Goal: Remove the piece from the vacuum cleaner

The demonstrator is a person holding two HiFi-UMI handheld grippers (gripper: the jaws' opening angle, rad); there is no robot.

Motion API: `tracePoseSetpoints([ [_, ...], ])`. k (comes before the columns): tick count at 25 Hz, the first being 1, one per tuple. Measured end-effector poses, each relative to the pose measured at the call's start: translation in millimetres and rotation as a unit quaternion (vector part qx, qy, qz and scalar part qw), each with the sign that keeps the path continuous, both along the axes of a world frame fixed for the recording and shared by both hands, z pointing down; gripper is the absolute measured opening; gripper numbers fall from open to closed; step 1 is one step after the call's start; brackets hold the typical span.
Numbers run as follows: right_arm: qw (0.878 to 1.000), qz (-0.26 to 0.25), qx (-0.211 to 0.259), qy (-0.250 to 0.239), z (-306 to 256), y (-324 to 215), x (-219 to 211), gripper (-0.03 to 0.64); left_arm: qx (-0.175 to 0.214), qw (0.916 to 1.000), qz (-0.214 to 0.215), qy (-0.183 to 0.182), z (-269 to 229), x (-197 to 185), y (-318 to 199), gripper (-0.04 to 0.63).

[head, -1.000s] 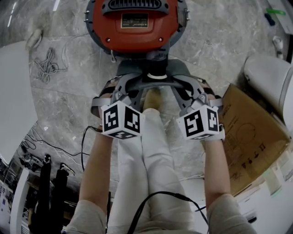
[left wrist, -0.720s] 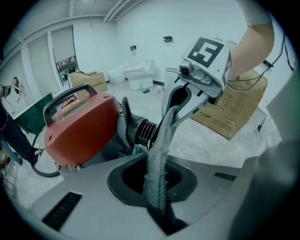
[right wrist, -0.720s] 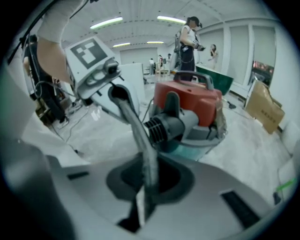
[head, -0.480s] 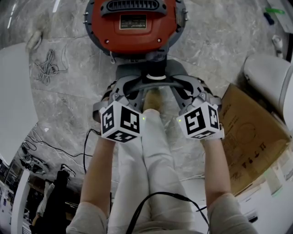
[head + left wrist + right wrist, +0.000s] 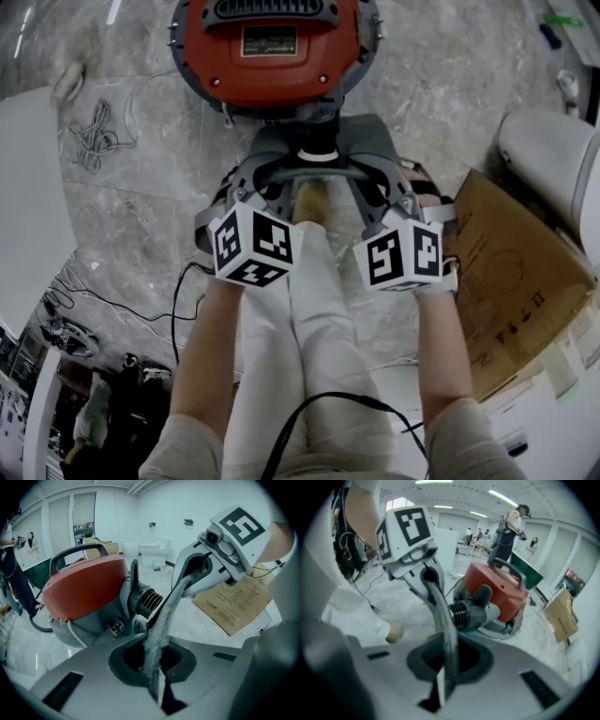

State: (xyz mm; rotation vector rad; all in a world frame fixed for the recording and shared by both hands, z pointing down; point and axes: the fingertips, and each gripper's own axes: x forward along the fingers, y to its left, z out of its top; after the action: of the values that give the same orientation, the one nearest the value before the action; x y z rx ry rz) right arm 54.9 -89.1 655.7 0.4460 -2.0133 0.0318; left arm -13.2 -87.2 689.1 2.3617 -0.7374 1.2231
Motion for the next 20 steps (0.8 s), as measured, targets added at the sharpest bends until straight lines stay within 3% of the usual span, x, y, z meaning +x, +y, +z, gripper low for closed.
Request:
tracePoseSetpoints([
  [4, 0.996, 0.058, -0.02, -0.059, 5.4, -1.5, 3.7, 0.029, 0.003, 0.9998, -0.005, -0.017, -6.8, -0.2, 1.1, 0.032],
  [14, 0.98, 0.129, -0.073, -0.136, 19.0, 1.4, 4.3, 0.029, 0.026, 0.9983, 0.019, -0.049, -26.6, 2.1, 1.9, 0.032],
  [16, 0.98, 0.134, -0.073, -0.131, 19.4, 2.1, 4.1, 0.029, 0.029, 0.9981, 0.023, -0.049, -27.7, 2.1, 2.2, 0.032],
  [20, 0.993, 0.096, -0.031, -0.068, 12.7, 2.8, 3.8, 0.028, 0.021, 0.9992, 0.005, -0.033, -24.6, -1.4, 0.9, 0.032],
])
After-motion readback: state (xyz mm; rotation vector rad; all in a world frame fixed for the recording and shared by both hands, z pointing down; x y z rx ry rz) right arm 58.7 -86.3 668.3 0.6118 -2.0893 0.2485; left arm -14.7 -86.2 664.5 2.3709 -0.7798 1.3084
